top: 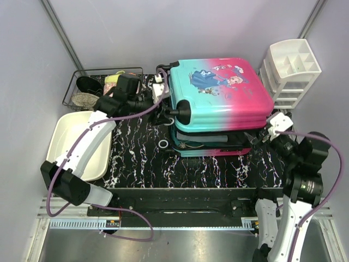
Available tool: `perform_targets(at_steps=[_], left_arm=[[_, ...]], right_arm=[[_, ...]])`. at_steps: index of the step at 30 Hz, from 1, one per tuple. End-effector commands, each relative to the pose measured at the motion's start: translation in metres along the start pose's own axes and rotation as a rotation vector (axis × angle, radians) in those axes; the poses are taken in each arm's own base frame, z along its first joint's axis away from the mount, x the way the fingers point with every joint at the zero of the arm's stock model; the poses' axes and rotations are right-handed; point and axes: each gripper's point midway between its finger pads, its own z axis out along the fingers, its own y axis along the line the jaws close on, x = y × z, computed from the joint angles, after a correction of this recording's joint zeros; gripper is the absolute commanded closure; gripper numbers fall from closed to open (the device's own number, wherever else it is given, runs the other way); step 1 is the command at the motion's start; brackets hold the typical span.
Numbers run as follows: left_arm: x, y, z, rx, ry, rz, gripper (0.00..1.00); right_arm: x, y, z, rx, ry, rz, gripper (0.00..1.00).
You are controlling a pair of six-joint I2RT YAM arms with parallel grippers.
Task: Open, take out, and arrange the luggage
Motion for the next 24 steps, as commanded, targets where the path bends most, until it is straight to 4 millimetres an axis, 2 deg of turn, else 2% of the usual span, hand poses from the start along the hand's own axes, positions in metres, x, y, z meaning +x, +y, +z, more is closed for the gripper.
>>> perform_targets(at_steps=[1, 2, 5, 6, 7, 8, 10, 11, 12, 13, 16, 18, 19, 21, 22, 24], left_arm=[[-0.099, 0.032, -0.039, -0.130, -0.284, 0.017, 1.00], [-0.102, 0.039, -0.043, -0.143, -0.304, -0.007, 1.00], [-0.122, 0.051, -0.051, -0.151, -0.384, -0.078, 1.00], [-0.130, 0.055, -0.054, -0.149, -0.414, -0.079, 1.00], [-0.134, 0.059, -0.053, -0.143, -0.429, -0.134, 1.00], [-0.136, 0.064, -0.056, -0.147, -0.443, -0.152, 1.00], [-0.143, 0.070, -0.057, -0.133, -0.473, -0.197, 1.00], [-0.143, 0.075, -0.058, -0.138, -0.478, -0.209, 1.00], [-0.147, 0.077, -0.059, -0.135, -0.493, -0.209, 1.00], [-0.149, 0.080, -0.059, -0.131, -0.501, -0.237, 1.00], [-0.152, 0.086, -0.059, -0.115, -0.516, -0.268, 1.00], [-0.152, 0.088, -0.059, -0.116, -0.519, -0.277, 1.00], [-0.151, 0.090, -0.058, -0.116, -0.517, -0.284, 1.00], [-0.151, 0.091, -0.058, -0.115, -0.520, -0.291, 1.00], [-0.149, 0.093, -0.057, -0.115, -0.519, -0.297, 1.00], [-0.148, 0.095, -0.057, -0.112, -0.519, -0.309, 1.00]], right_arm=[[-0.038, -0.013, 0.003, 0.038, -0.193, -0.320, 0.00], [-0.047, -0.012, 0.003, 0.031, -0.241, -0.378, 0.00], [-0.045, -0.009, 0.009, 0.008, -0.285, -0.495, 0.00], [-0.037, -0.010, 0.014, 0.003, -0.282, -0.517, 0.00], [-0.035, -0.013, 0.017, 0.007, -0.290, -0.557, 0.00], [-0.044, -0.018, 0.018, 0.031, -0.327, -0.618, 0.00], [-0.035, -0.024, 0.027, 0.043, -0.334, -0.670, 0.00], [-0.048, -0.031, 0.026, 0.085, -0.377, -0.742, 0.01], [-0.040, -0.036, 0.033, 0.086, -0.376, -0.754, 0.00], [-0.050, -0.040, 0.033, 0.115, -0.409, -0.826, 0.00], [-0.049, -0.045, 0.047, 0.110, -0.434, -0.924, 0.00], [-0.045, -0.050, 0.060, 0.109, -0.433, -0.973, 0.00], [-0.055, -0.051, 0.065, 0.145, -0.460, -1.011, 0.00], [-0.054, -0.055, 0.083, 0.166, -0.458, -1.050, 0.00], [-0.065, -0.054, 0.088, 0.201, -0.489, -1.066, 0.00], [-0.063, -0.055, 0.105, 0.193, -0.487, -1.097, 0.00]])
